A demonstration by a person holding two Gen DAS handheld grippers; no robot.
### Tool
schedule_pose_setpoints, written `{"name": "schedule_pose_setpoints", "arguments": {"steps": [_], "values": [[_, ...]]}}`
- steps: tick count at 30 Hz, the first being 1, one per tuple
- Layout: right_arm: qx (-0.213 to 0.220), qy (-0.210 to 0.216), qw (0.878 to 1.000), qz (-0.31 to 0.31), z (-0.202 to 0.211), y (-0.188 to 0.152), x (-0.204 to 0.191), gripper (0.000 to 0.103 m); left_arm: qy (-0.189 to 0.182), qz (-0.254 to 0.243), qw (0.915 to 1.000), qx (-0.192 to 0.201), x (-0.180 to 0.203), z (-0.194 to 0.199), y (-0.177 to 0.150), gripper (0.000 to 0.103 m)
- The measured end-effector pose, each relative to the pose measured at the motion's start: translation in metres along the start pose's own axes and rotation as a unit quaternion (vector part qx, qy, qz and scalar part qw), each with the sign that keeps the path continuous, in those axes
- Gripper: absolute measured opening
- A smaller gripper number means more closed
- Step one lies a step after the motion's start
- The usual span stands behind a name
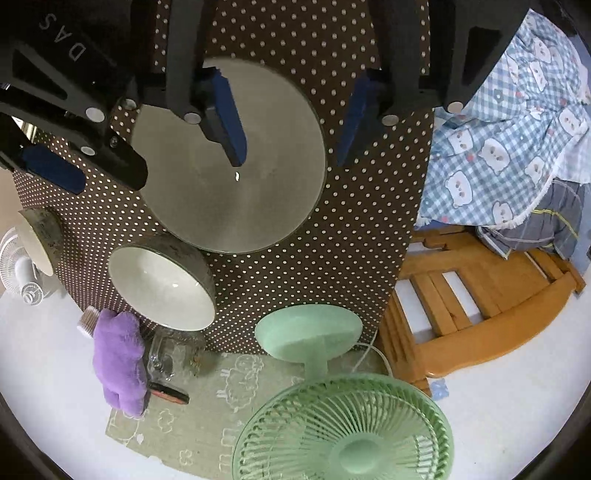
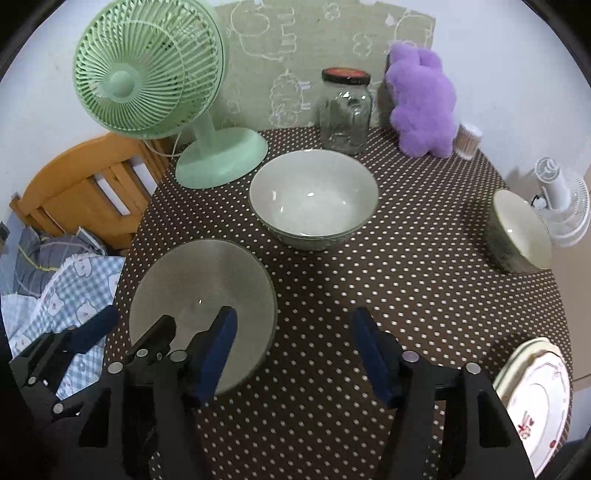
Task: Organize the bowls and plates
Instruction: 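Move both tools to the rim of the large grey bowl, then close both grippers on the rim of the grey bowl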
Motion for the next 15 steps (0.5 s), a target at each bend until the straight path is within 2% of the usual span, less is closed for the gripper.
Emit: {"name": "schedule_pose_setpoints", "arguments": {"steps": [5, 12, 15], "values": [[-0.012, 0.009, 1.000, 0.007, -0.019, 0.004, -0.011, 0.055, -0.005, -0.007, 0.9999, -0.012, 0.001, -0.015, 0.003, 0.043], [-0.027, 0.022, 0.999, 0.015, -0.034, 0.005, -0.022, 0.038, -0.006, -0.013, 0.9996, -0.026, 0.001, -0.026, 0.005, 0.039], [-0.031, 0.020, 0.999, 0.019, -0.036, 0.005, -0.027, 0.035, -0.007, -0.014, 0.9995, -0.027, 0.002, -0.026, 0.006, 0.039]]}}
Point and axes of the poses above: each gripper's, at about its wrist camera, not at the fingertips, and z roughly against the way its jaws point, x to its right, y to its top, the point moved 7 cm from there along -z, roughly the way its jaws point, and after that the axes turned 3 degrees about -y, right-handed, at the moved point
